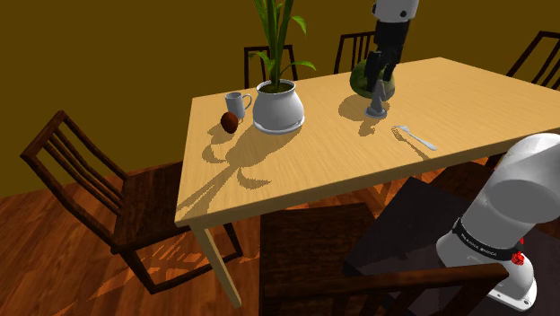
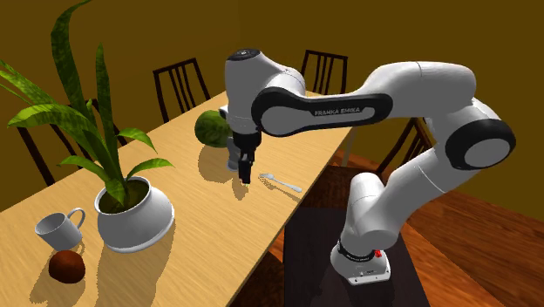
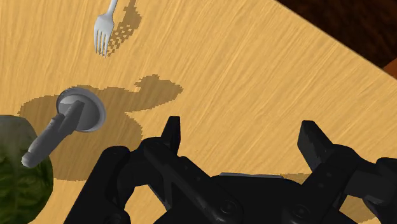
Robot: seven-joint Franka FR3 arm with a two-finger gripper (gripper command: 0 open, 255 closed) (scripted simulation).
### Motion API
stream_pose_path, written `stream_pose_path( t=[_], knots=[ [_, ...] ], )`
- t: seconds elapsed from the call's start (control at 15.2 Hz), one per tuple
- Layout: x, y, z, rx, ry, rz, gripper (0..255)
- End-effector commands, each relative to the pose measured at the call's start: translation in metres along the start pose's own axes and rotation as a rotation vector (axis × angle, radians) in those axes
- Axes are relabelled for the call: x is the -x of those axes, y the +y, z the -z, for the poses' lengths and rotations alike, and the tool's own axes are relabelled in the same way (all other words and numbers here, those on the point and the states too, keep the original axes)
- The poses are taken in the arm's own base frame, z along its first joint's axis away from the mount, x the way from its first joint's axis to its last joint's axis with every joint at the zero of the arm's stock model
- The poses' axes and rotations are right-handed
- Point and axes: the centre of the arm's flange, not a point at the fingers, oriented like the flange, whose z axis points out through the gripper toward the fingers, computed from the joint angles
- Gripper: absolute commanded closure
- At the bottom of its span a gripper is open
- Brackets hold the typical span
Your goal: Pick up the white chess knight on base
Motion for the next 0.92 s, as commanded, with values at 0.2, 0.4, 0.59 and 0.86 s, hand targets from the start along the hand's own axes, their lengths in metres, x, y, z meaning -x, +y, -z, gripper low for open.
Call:
stream_pose_path(
  t=[0.2, 0.4, 0.59, 0.86],
  knots=[
    [-0.040, 0.050, -0.019, 0.008, 0.003, -0.080, 0],
    [-0.059, 0.083, -0.029, 0.012, 0.005, -0.128, 0],
    [-0.077, 0.116, -0.039, 0.016, 0.007, -0.176, 0],
    [-0.099, 0.161, -0.052, 0.022, 0.009, -0.239, 0]
  ],
)
